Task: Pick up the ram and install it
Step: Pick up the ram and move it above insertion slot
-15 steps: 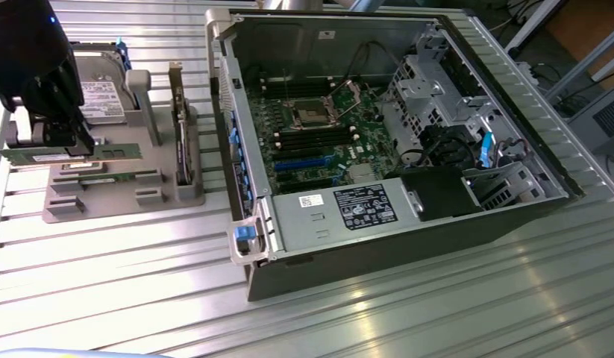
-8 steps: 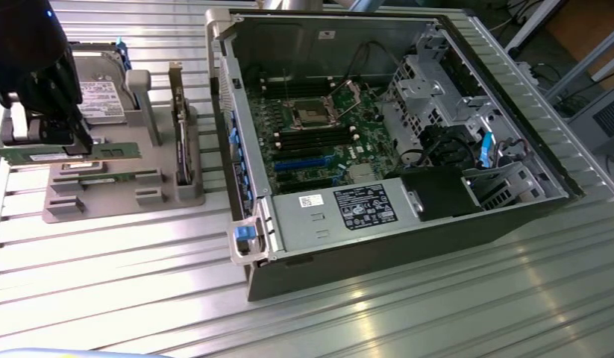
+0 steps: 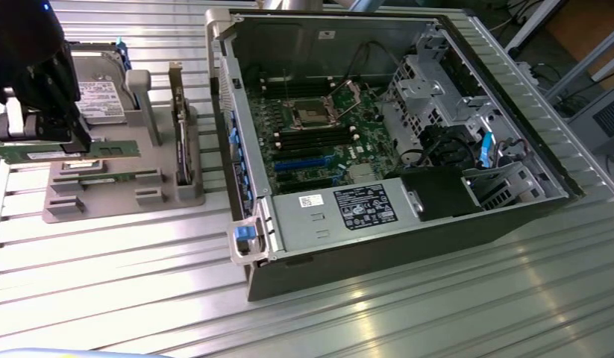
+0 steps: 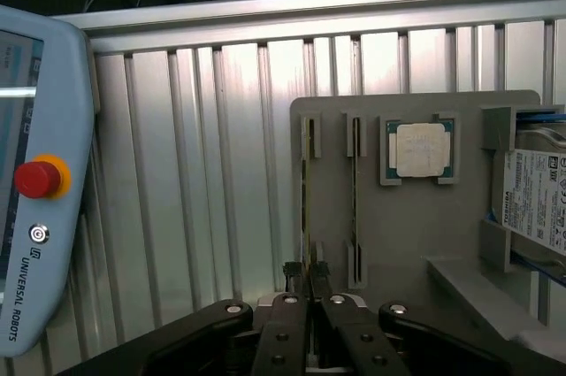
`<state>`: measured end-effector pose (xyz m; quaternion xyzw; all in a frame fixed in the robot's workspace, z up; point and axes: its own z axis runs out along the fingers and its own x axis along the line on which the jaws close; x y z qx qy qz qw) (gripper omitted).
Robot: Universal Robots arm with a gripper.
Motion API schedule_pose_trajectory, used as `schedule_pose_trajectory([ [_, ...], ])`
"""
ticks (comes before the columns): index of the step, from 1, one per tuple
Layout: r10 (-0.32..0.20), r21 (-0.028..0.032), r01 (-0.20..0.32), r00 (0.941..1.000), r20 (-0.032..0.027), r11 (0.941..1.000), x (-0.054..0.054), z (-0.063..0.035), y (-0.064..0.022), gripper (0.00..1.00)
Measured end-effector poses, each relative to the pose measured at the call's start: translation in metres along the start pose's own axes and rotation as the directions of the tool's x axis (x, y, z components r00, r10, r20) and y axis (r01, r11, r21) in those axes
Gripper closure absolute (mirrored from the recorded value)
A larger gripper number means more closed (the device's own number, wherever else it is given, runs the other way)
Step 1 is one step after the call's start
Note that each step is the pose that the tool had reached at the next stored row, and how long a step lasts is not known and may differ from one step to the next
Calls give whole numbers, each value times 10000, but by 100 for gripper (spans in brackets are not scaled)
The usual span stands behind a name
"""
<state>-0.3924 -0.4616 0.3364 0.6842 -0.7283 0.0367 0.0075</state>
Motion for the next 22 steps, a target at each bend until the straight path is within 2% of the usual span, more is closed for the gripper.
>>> schedule_pose_trajectory([
  [11, -7, 9, 7, 9999, -164, 10000, 6, -92, -4, 88],
  [22, -11, 18, 12, 9996, -294, 10000, 11, -179, -8, 88],
])
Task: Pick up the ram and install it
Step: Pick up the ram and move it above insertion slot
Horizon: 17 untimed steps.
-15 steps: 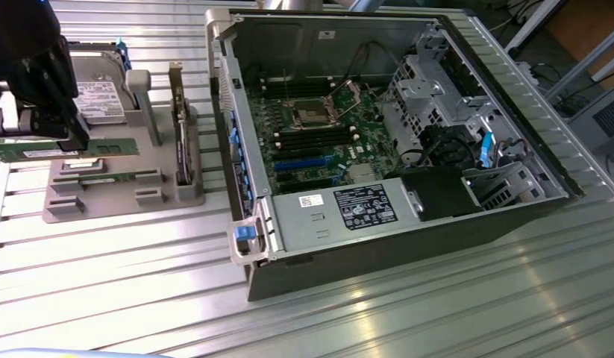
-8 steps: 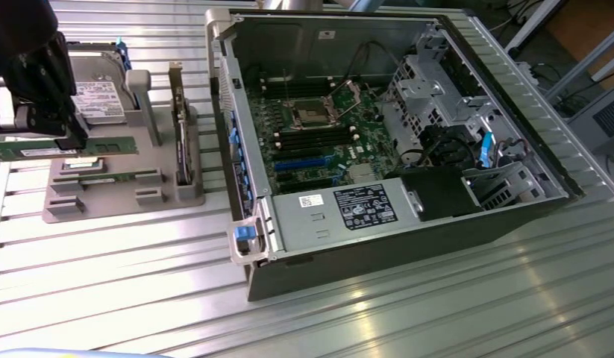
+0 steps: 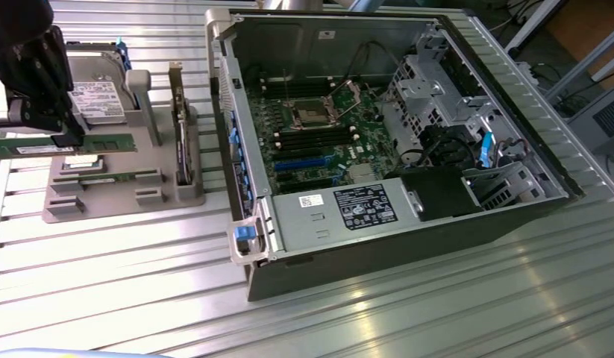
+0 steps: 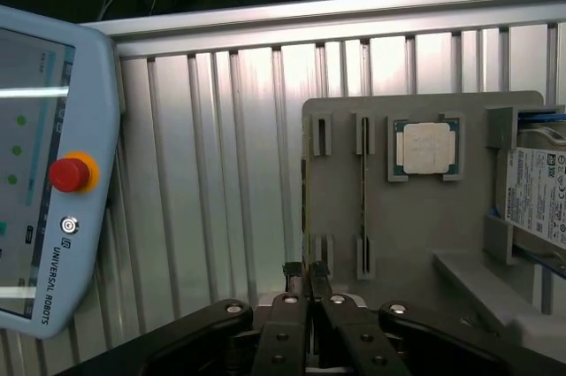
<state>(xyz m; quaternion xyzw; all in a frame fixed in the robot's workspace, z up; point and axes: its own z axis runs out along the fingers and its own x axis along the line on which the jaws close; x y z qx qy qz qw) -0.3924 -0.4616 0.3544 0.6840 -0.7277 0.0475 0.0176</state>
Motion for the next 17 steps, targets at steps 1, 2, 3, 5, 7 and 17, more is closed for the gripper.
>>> schedule_pose_trajectory([
  [1, 0, 1, 0, 10000, -14, 10000, 1, -9, 0, 88],
  [2, -1, 2, 1, 10000, -36, 10000, 2, -23, -1, 88],
  [3, -2, 3, 2, 10000, -52, 10000, 3, -33, -1, 88],
  [5, -3, 4, 3, 10000, -70, 10000, 4, -44, -2, 88],
  [7, -3, 5, 3, 10000, -93, 10000, 6, -65, -3, 88],
  [17, -8, 12, 8, 9998, -201, 10000, 17, -190, -9, 88],
])
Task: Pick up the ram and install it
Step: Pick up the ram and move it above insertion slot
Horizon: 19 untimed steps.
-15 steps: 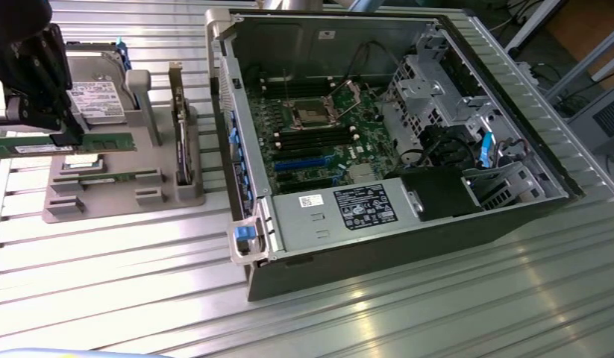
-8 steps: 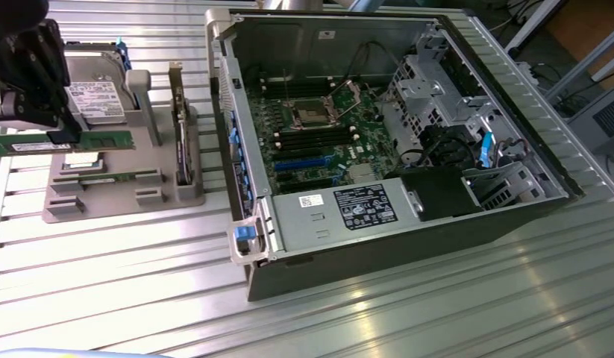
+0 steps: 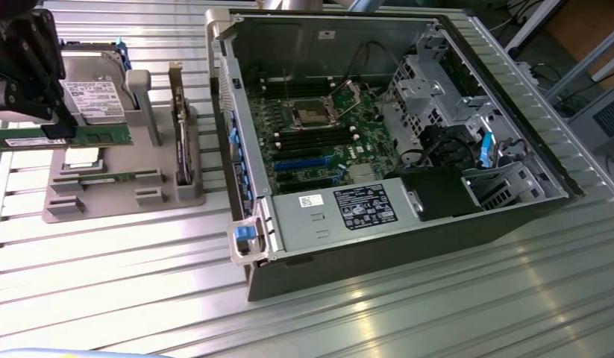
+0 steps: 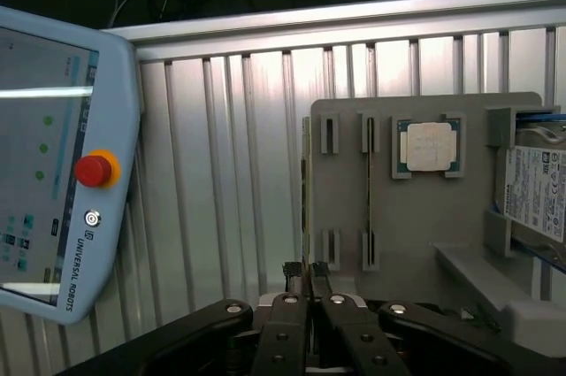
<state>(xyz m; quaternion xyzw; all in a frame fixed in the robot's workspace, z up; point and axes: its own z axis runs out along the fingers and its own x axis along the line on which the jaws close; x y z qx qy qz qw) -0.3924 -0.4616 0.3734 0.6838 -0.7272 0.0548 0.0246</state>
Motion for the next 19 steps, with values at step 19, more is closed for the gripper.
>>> schedule_pose_trajectory([
  [19, 45, -68, -38, 9944, 1055, 10000, 49, -244, -12, 88],
])
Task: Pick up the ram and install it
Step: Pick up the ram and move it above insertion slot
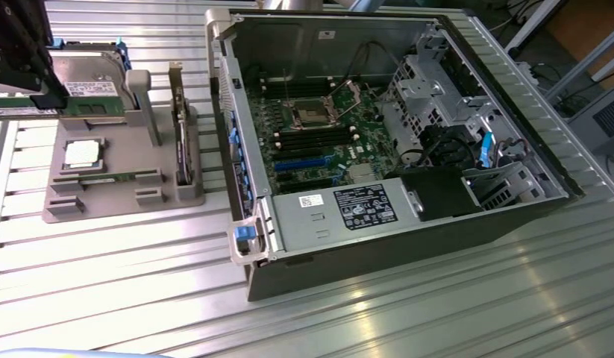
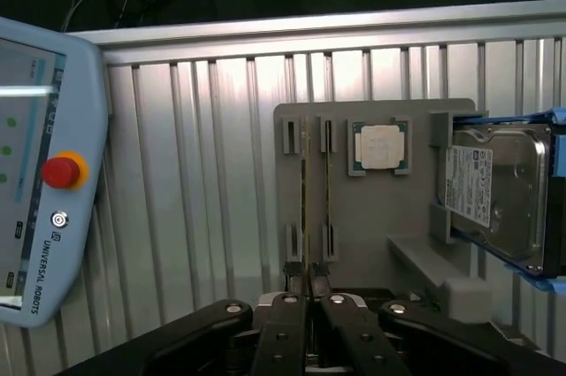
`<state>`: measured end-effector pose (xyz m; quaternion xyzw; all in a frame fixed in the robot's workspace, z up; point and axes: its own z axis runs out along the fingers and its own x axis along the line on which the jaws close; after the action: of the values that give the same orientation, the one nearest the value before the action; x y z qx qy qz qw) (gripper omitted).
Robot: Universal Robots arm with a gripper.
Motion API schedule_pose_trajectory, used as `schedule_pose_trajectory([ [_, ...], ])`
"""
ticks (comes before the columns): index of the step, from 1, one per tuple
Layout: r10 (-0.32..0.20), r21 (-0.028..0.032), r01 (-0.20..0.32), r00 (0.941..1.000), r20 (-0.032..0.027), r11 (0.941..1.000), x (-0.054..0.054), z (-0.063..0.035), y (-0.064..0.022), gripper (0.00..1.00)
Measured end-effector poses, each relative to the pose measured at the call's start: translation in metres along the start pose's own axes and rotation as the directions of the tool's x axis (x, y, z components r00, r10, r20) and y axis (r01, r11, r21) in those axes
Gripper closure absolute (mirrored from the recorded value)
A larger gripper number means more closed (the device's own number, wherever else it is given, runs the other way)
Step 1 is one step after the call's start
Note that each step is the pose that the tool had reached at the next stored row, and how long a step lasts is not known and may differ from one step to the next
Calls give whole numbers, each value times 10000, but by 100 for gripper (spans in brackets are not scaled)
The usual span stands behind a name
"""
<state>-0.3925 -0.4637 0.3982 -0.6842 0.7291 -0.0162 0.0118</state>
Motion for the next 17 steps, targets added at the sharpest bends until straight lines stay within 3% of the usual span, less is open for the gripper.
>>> schedule_pose_trajectory([
  [17, 0, 0, 0, 10000, 0, 10000, 7, -348, -14, 88],
])
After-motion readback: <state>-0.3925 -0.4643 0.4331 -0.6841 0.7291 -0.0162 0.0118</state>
